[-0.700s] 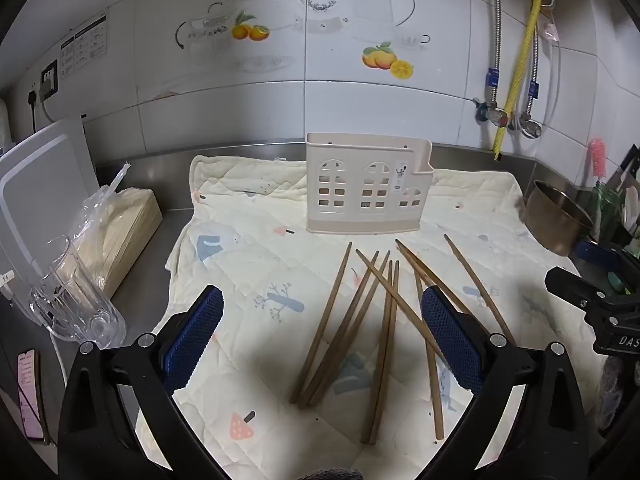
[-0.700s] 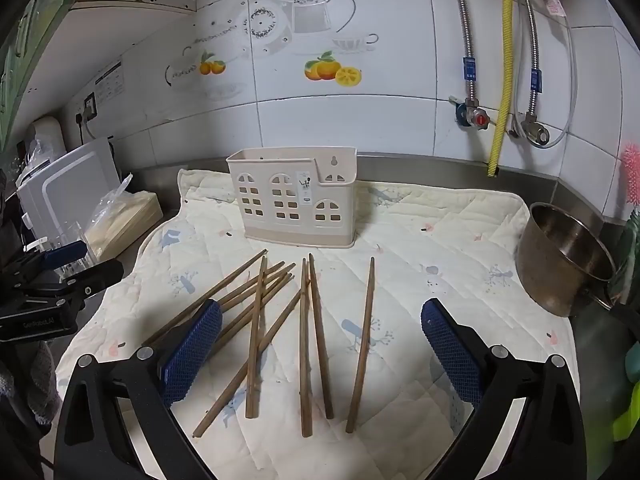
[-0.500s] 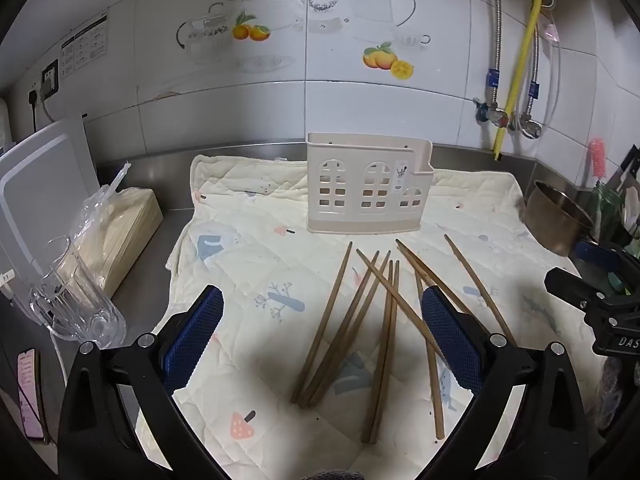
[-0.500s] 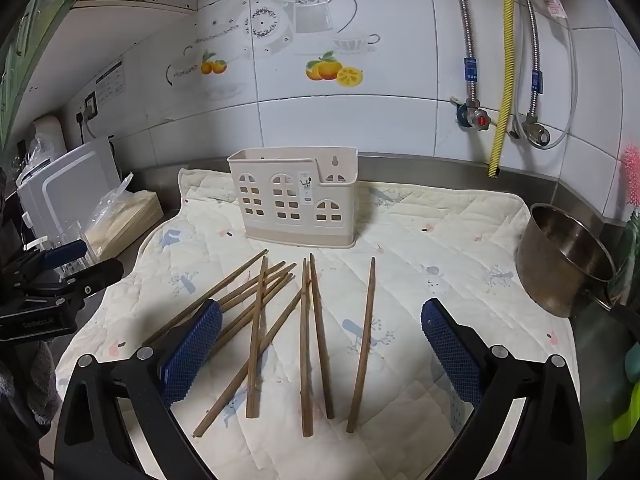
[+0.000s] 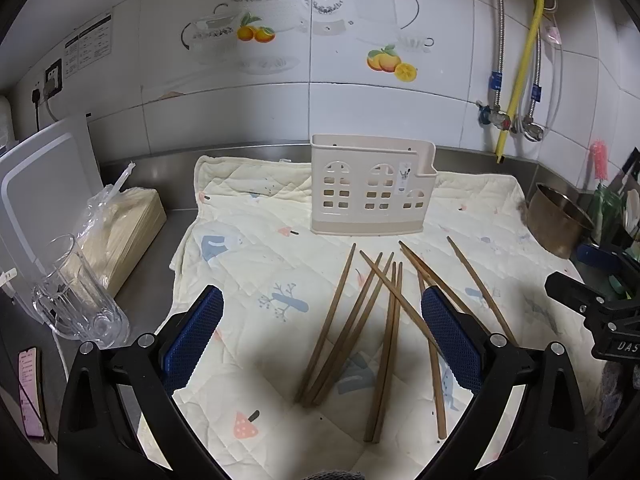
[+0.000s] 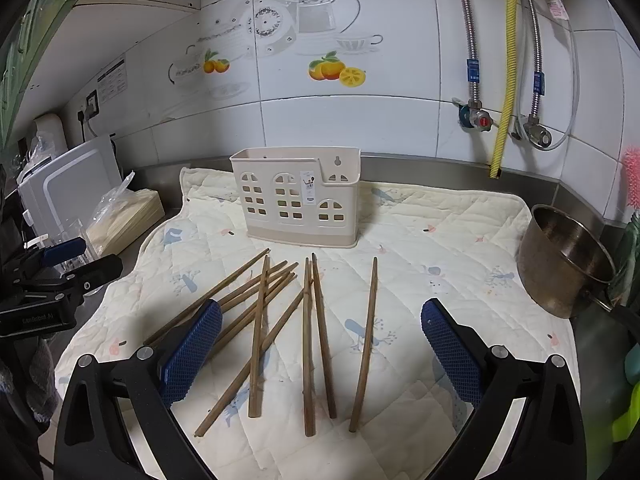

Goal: Organize utensils

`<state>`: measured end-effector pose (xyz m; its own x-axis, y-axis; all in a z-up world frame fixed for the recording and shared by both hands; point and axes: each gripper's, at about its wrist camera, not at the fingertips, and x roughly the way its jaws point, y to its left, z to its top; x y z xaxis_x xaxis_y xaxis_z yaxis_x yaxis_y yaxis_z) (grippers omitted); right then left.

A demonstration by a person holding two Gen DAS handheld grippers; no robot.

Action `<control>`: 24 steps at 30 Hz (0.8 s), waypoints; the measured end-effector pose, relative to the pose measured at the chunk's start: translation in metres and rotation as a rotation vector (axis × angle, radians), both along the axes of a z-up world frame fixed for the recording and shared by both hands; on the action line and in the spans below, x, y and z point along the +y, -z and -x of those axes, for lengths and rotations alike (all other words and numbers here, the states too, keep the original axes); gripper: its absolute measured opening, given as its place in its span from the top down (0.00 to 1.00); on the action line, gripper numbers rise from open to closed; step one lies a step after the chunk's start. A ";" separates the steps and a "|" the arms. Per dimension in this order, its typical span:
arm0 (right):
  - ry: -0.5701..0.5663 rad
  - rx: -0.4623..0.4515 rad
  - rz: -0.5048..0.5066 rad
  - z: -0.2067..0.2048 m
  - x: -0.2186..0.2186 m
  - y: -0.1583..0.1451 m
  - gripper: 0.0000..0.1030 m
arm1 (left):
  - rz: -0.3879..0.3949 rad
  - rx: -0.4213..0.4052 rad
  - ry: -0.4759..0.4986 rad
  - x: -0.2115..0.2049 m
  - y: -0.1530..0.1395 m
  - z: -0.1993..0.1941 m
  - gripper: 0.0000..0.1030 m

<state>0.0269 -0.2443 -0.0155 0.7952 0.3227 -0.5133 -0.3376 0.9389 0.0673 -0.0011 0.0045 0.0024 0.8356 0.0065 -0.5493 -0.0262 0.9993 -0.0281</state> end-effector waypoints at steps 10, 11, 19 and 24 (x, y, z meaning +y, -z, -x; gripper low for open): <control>-0.003 0.000 -0.002 0.002 0.005 0.001 0.06 | 0.000 0.000 -0.005 0.001 -0.001 0.000 0.05; -0.004 -0.001 -0.003 0.002 0.005 0.000 0.06 | 0.002 -0.001 -0.005 0.002 -0.002 0.000 0.05; -0.002 -0.008 -0.004 0.006 0.003 0.001 0.06 | 0.000 -0.008 -0.006 0.002 -0.002 0.002 0.05; -0.002 -0.008 -0.004 0.006 0.003 0.001 0.06 | -0.001 -0.010 -0.006 0.001 -0.002 0.003 0.05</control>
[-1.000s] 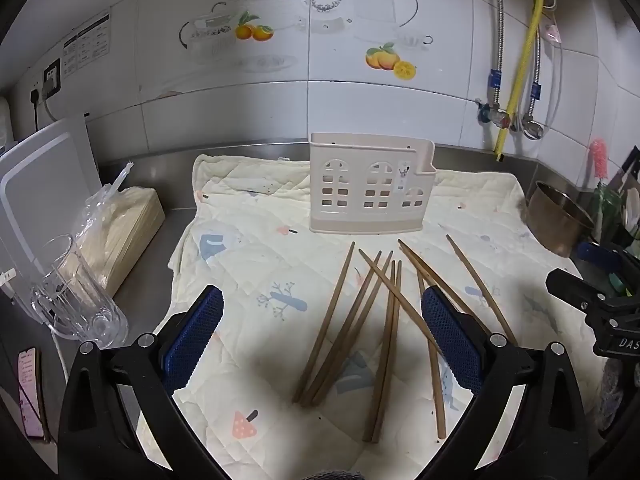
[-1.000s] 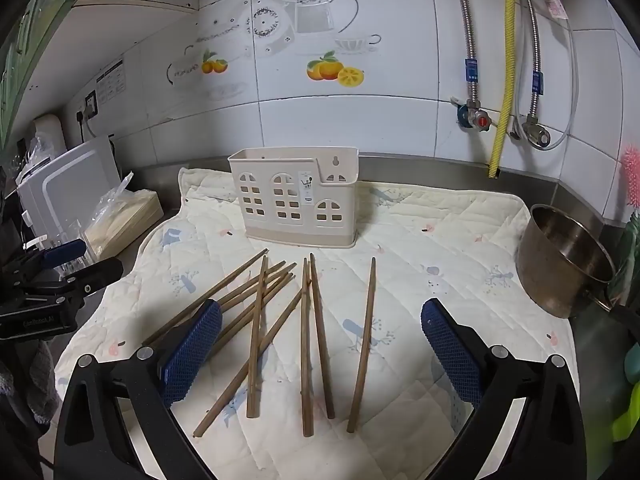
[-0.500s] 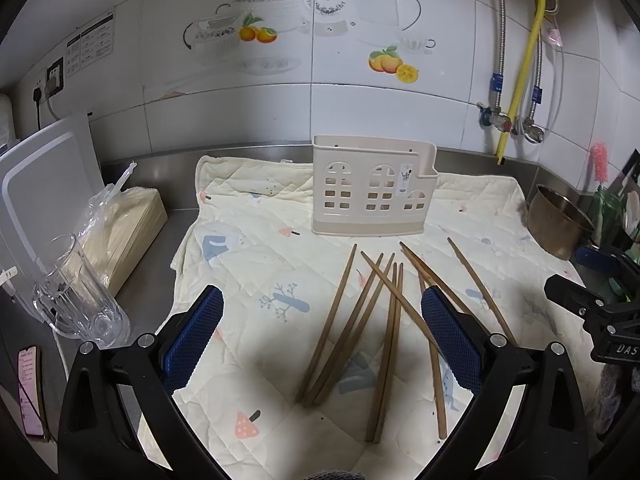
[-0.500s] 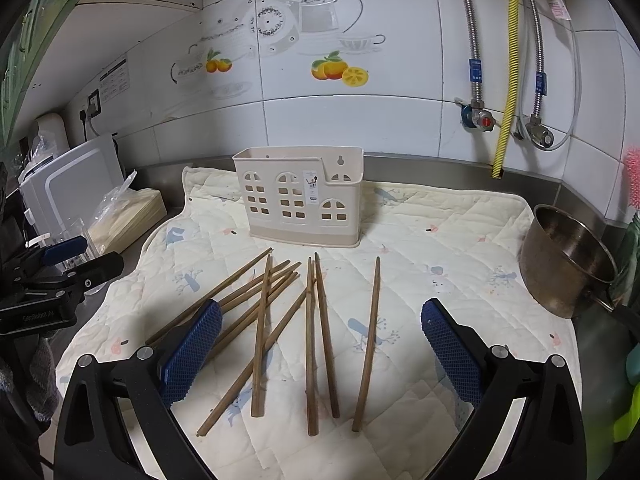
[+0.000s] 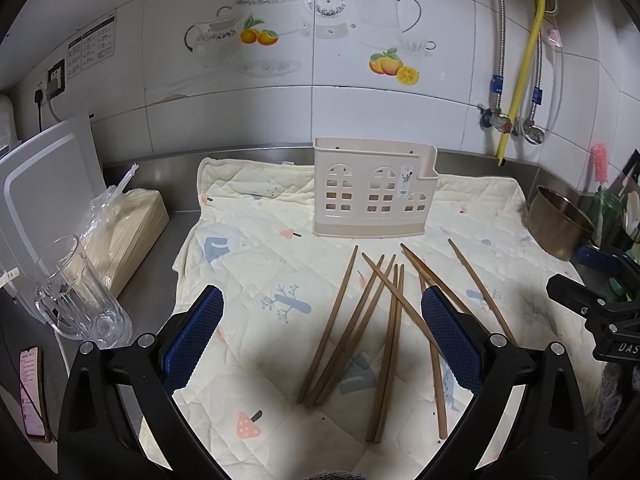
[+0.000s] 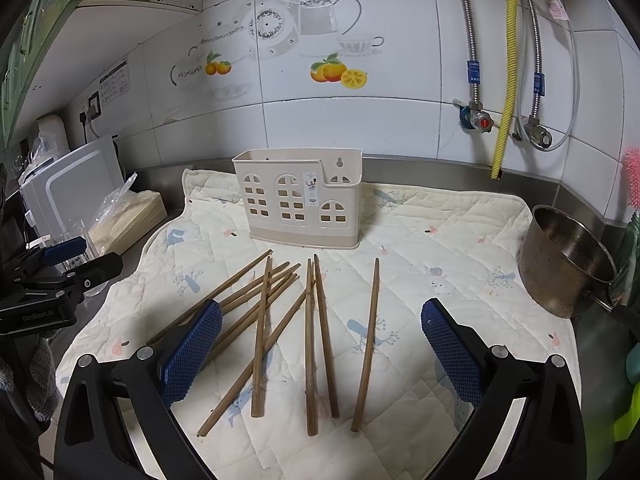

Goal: Organize utensils

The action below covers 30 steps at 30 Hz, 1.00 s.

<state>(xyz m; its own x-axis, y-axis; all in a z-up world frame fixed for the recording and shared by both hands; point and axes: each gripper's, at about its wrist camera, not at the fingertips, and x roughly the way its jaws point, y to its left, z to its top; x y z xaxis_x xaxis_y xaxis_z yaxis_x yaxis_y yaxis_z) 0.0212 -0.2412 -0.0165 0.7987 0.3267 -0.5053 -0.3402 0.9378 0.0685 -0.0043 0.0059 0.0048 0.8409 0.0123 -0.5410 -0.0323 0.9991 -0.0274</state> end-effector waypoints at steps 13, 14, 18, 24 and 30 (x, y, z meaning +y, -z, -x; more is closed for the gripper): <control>0.002 0.005 -0.006 0.000 -0.004 0.001 0.06 | 0.001 0.000 0.000 0.001 0.000 0.000 0.05; 0.002 0.005 -0.006 0.000 -0.004 0.001 0.06 | 0.001 0.001 0.000 0.001 0.000 0.000 0.05; 0.004 0.002 -0.007 0.000 -0.004 0.002 0.06 | 0.000 0.003 -0.001 0.001 0.000 0.000 0.05; 0.002 0.008 -0.009 -0.001 -0.006 0.003 0.06 | -0.001 0.004 -0.001 0.001 0.001 0.000 0.05; -0.001 0.013 -0.004 -0.002 -0.005 0.005 0.06 | -0.001 0.007 0.001 0.001 0.001 -0.001 0.05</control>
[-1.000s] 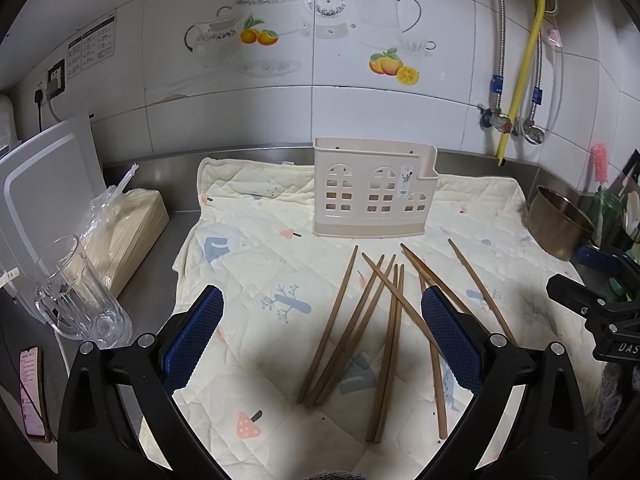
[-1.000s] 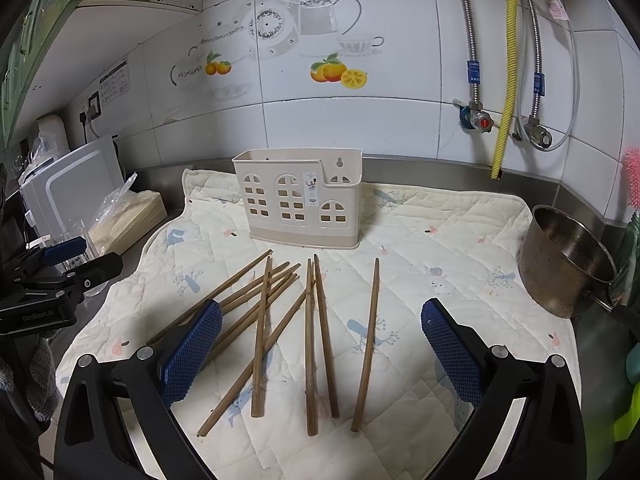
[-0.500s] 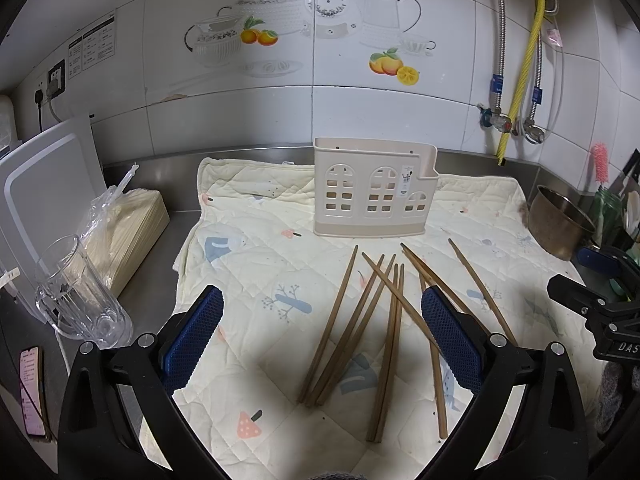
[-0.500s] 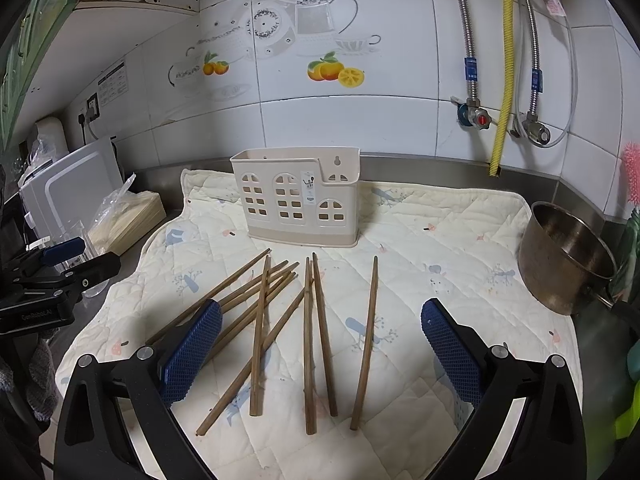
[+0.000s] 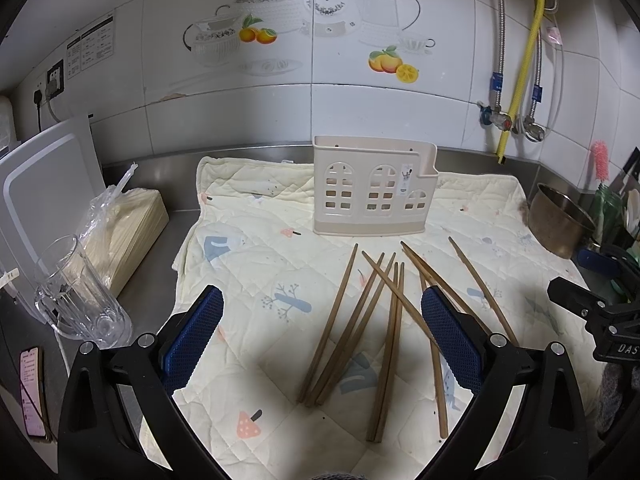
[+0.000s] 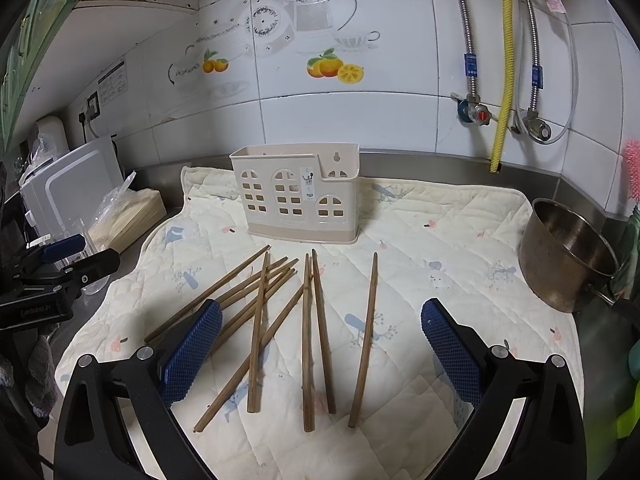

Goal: Organize utensils

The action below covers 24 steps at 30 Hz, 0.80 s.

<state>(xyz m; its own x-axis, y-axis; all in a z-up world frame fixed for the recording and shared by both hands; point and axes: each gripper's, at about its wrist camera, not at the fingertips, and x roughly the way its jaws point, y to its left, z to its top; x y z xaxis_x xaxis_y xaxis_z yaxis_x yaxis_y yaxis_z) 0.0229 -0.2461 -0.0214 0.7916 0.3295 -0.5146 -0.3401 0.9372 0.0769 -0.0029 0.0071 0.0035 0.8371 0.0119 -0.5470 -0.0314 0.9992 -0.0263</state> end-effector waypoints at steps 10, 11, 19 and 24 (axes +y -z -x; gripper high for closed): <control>-0.006 0.008 0.001 -0.002 0.002 0.003 0.06 | 0.006 0.007 -0.006 0.003 0.004 -0.003 0.05; -0.006 0.009 0.000 -0.002 0.002 0.003 0.06 | 0.005 0.008 -0.006 0.003 0.004 -0.003 0.05; 0.002 0.017 -0.007 -0.004 0.000 0.007 0.07 | 0.004 0.013 -0.005 0.005 0.007 -0.006 0.05; 0.011 0.036 -0.006 -0.007 -0.004 0.014 0.07 | 0.011 0.029 -0.014 0.011 0.014 -0.010 0.10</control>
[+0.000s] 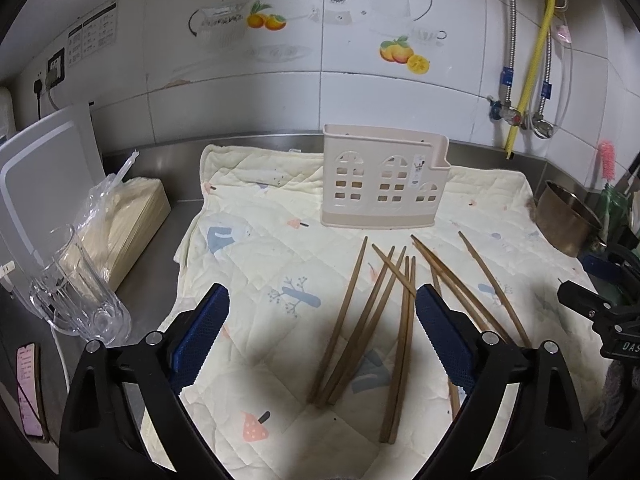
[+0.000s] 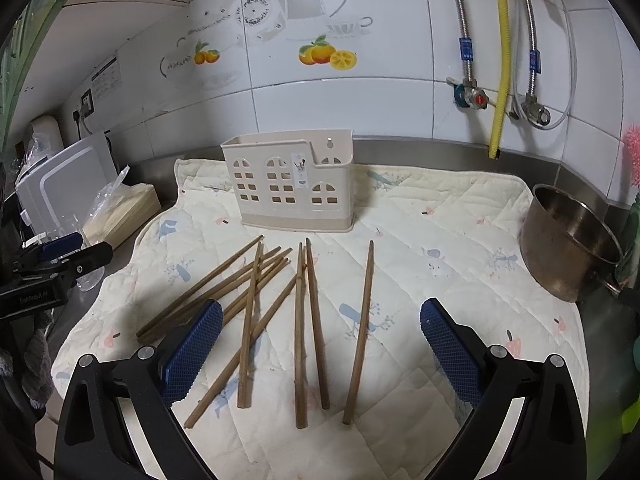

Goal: Organize utensils
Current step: 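Lower and close the left tool on a wooden chopstick while the right tool grasps another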

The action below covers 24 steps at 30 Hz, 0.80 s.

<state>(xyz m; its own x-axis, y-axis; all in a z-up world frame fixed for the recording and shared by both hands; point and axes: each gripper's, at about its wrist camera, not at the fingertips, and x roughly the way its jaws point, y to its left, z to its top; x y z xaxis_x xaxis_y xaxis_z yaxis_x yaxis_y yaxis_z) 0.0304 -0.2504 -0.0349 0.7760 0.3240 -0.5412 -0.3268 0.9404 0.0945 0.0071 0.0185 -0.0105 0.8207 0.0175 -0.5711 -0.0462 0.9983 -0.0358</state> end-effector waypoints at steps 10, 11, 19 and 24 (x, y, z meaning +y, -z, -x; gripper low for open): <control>0.007 0.053 0.008 -0.009 -0.001 0.019 0.18 | 0.017 0.053 0.007 0.007 0.020 -0.006 0.30; 0.009 0.057 0.010 -0.010 0.000 0.020 0.20 | 0.017 0.057 0.007 0.008 0.022 -0.007 0.32; -0.022 0.124 -0.020 -0.018 0.004 0.036 0.45 | 0.040 0.095 0.006 0.016 0.037 -0.012 0.44; -0.075 0.140 -0.024 -0.014 0.023 0.040 0.54 | 0.046 0.108 0.015 0.019 0.042 -0.011 0.53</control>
